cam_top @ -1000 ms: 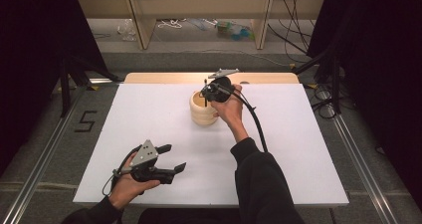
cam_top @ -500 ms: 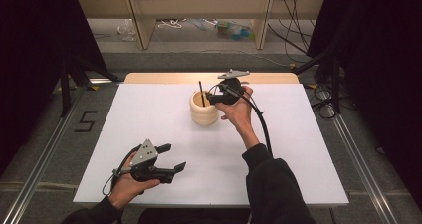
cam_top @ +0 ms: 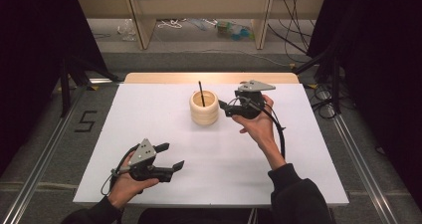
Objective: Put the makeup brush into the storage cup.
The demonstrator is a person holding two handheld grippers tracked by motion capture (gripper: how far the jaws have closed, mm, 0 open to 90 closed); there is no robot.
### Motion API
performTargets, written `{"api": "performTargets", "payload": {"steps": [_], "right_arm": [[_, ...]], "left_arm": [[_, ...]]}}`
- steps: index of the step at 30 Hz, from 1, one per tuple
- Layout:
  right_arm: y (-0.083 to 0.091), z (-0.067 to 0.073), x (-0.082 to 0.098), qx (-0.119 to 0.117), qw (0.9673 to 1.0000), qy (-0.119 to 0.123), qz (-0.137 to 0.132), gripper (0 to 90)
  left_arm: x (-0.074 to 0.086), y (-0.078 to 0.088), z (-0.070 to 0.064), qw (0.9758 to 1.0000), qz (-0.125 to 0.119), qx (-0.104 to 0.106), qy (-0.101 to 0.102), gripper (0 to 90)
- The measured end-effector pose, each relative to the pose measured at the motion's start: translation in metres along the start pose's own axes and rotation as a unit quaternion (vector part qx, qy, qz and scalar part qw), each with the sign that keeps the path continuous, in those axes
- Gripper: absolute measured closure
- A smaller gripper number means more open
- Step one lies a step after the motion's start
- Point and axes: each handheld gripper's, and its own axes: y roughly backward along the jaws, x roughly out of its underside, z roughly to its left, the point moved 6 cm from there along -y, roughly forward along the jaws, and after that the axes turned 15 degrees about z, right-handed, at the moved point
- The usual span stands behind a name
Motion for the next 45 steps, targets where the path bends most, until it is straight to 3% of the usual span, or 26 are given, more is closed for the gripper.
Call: {"api": "performTargets", "payload": {"steps": [3,4,5,6,7,8,9,10,11,17,18,22,34,45], "right_arm": [[0.009,0.004,0.007,-0.006,0.9998,0.006,-0.016,29.3],[0.011,0.004,0.01,-0.009,0.9998,0.007,-0.015,29.1],[0.013,0.005,0.013,-0.011,0.9998,0.008,-0.018,29.1],[0.013,0.006,0.017,-0.01,0.9997,0.007,-0.023,29.2],[0.013,0.006,0.019,-0.013,0.9997,0.01,-0.017,28.8],[0.013,0.006,0.022,-0.013,0.9999,0.009,-0.006,27.4],[0.014,0.004,0.025,-0.012,0.9999,0.008,-0.002,26.7],[0.015,0.003,0.026,-0.011,0.9999,0.007,-0.004,26.9],[0.017,0.001,0.028,-0.013,0.9999,0.004,-0.005,26.7],[0.025,-0.008,0.053,-0.009,0.9999,-0.006,0.005,24.1],[0.026,-0.009,0.057,-0.006,0.9999,-0.008,0.006,24.2],[0.028,-0.009,0.071,-0.013,0.9995,-0.024,0.017,24.1],[0.035,-0.009,0.087,-0.015,0.9996,-0.019,0.012,24.7],[0.044,-0.009,0.1,-0.019,0.9994,-0.029,-0.001,23.5]], "left_arm": [[0.001,0.0,0.001,0.9999,0.003,-0.001,-0.01,19.4],[-0.009,-0.006,-0.009,0.9961,-0.062,0.024,0.058,19.4],[-0.004,-0.002,-0.005,0.9991,-0.03,0.015,0.025,19.4],[-0.001,0.001,0.0,0.9998,-0.002,0.011,-0.014,19.4],[0.002,0.004,0.004,0.9991,0.021,-0.001,-0.038,19.4],[0.001,0.004,0.005,0.9994,0.017,-0.01,-0.029,19.4],[-0.003,0.001,0.001,0.9997,-0.019,-0.004,0.011,19.4],[-0.005,0.0,-0.001,0.9993,-0.03,0.0,0.022,19.4],[-0.004,0.002,0.001,0.9996,-0.023,-0.003,0.012,19.3],[-0.005,0.007,0.006,0.9991,-0.033,-0.01,0.024,19.4],[-0.003,0.009,0.01,0.9997,-0.016,-0.016,-0.001,19.4],[-0.002,0.008,0.011,0.9998,-0.015,-0.014,0.005,19.4],[0.001,0.007,0.012,0.9999,-0.005,-0.013,-0.005,19.2],[0.005,0.015,0.019,0.9997,-0.011,-0.021,0.008,19.2]]}}
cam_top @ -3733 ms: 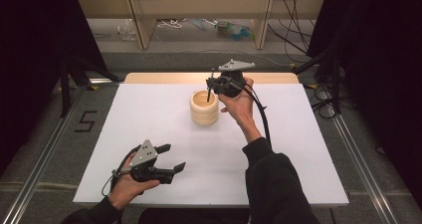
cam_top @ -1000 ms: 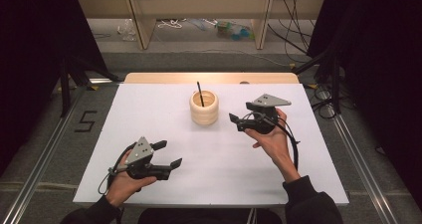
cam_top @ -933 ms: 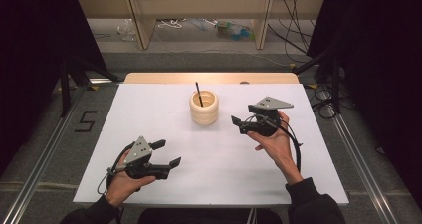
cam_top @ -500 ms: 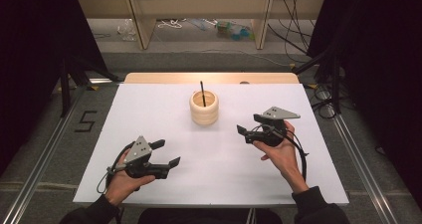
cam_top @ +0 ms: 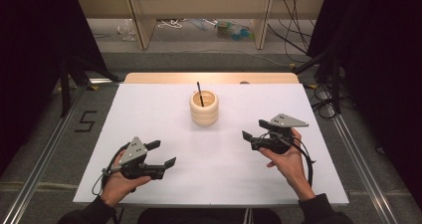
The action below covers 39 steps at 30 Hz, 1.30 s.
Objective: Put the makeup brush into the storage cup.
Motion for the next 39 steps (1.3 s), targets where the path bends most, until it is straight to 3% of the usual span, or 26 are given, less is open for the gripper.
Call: {"api": "performTargets", "payload": {"steps": [2,9,14,16,18,21,22,23,25,27,30,33,39], "right_arm": [[0.003,0.001,0.004,-0.004,1.0,-0.004,0.004,23.2],[0.014,-0.002,0.016,-0.003,0.9998,-0.02,0.007,21.9],[0.017,0.0,0.024,-0.008,0.9995,-0.029,0.007,19.8],[0.018,0.001,0.025,-0.01,0.9996,-0.026,-0.007,18.5],[0.021,0.002,0.029,-0.008,0.9996,-0.028,0.004,16.5],[0.024,0.003,0.031,-0.003,0.9997,-0.024,-0.005,16.1],[0.025,0.005,0.033,-0.011,0.9994,-0.032,0.003,16.1],[0.026,0.004,0.034,0.0,0.9996,-0.028,0.003,16.1],[0.028,0.005,0.036,0.001,0.9994,-0.033,0.006,16.1],[0.028,0.006,0.038,0.0,0.9995,-0.032,0.0,16.1],[0.031,0.006,0.043,-0.001,0.9993,-0.035,0.009,16.1],[0.033,0.007,0.045,-0.007,0.9992,-0.04,0.002,16.1],[0.038,0.009,0.05,0.001,0.9992,-0.04,0.006,16.2]], "left_arm": [[0.001,0.002,0.002,0.9999,0.002,-0.003,0.009,19.2],[0.001,0.003,0.003,0.9999,-0.001,-0.004,0.014,19.3],[0.0,0.001,0.003,1.0,0.0,-0.004,0.005,19.2],[0.0,0.003,0.003,1.0,-0.002,-0.004,0.004,19.1],[0.001,0.003,0.003,1.0,-0.003,-0.002,0.008,19.0],[0.003,0.004,0.004,0.9999,-0.003,-0.004,0.01,18.8],[0.002,0.005,0.006,1.0,-0.006,-0.004,0.004,18.6],[0.002,0.006,0.006,0.9999,-0.004,-0.006,0.007,18.6],[0.002,0.007,0.007,0.9999,-0.009,-0.006,0.005,18.6],[0.003,0.008,0.007,0.9998,-0.008,-0.007,0.014,18.6],[0.004,0.009,0.008,0.9999,-0.006,-0.011,0.011,18.6],[0.004,0.01,0.008,0.9999,-0.009,-0.01,0.008,18.6],[0.005,0.012,0.008,0.9999,-0.007,-0.011,0.008,18.6]]}}
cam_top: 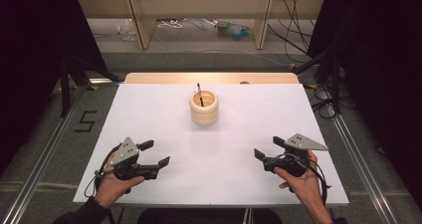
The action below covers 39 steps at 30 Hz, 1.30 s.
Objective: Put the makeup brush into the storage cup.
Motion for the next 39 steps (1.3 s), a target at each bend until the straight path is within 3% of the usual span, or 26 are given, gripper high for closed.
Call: {"api": "performTargets", "payload": {"steps": [1,7,19,22,26,30,31,34,39], "right_arm": [[0.0,0.0,0.0,-0.003,0.9999,0.001,-0.011,16.3],[0.003,0.0,0.008,-0.001,1.0,-0.001,0.002,16.2],[0.006,0.003,0.013,-0.003,0.9999,0.002,-0.013,16.2],[0.01,0.003,0.019,-0.002,0.9999,-0.001,0.013,16.2],[0.007,0.002,0.022,-0.008,1.0,0.002,-0.004,16.2],[0.009,0.003,0.024,-0.009,1.0,0.0,-0.005,16.2],[0.012,0.003,0.026,-0.001,1.0,0.001,0.006,16.2],[0.012,0.005,0.027,-0.012,0.9999,0.0,0.003,16.3],[0.015,0.005,0.028,-0.005,0.9999,0.002,0.009,16.3]], "left_arm": [[0.0,0.0,0.0,1.0,-0.001,0.001,0.006,18.6],[0.001,0.001,0.001,0.9999,-0.002,-0.002,0.01,18.5],[0.001,0.003,0.002,0.9999,-0.005,-0.004,0.009,18.3],[0.001,0.003,0.002,0.9999,-0.005,-0.002,0.013,18.1],[0.001,0.002,0.002,1.0,-0.004,-0.004,0.004,18.1],[0.001,0.003,0.002,1.0,-0.003,-0.004,0.005,18.1],[0.001,0.002,0.002,0.9999,-0.004,-0.003,0.012,18.1],[0.001,0.002,0.002,1.0,-0.004,-0.004,0.006,18.1],[0.0,0.002,0.002,1.0,-0.005,-0.004,0.006,18.1]]}}
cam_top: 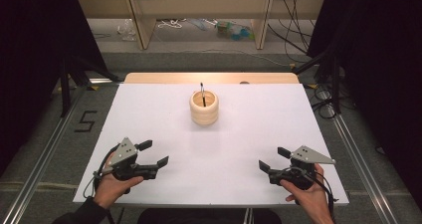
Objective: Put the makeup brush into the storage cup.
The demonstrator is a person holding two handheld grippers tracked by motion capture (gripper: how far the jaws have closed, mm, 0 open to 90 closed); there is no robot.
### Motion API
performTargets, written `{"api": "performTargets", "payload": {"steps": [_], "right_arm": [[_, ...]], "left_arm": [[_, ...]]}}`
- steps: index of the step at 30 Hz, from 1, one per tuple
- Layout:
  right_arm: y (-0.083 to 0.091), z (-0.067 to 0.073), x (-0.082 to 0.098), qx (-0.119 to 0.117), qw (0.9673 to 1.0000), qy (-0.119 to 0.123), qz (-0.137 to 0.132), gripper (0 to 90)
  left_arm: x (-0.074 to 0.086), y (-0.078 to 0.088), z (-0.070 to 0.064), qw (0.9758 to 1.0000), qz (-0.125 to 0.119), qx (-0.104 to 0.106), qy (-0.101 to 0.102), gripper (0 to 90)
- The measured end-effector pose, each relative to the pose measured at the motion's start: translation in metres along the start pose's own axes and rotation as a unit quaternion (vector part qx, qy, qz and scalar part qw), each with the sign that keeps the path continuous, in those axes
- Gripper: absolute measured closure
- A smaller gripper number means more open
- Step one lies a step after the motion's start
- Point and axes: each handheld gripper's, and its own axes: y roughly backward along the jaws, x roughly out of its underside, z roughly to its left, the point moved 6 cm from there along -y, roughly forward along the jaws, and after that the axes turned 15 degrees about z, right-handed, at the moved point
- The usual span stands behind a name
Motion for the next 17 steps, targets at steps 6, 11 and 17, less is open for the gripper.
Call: {"api": "performTargets", "payload": {"steps": [6,11,17], "right_arm": [[-0.0025,0.0025,-0.0013,-0.008,0.9998,0.003,-0.016,16.3],[-0.0028,0.0026,-0.0021,-0.011,0.9998,0.005,-0.015,16.4],[-0.0041,0.0037,-0.0017,-0.011,0.9998,0.011,-0.01,16.4]], "left_arm": [[0.0001,-0.0006,-0.0019,1.0,0.002,0.002,0.004,18.1],[0.0004,-0.0002,-0.0007,1.0,0.001,0.001,0.002,18.1],[-0.0001,-0.0005,-0.0009,1.0,0.003,0.002,-0.003,18.1]]}}
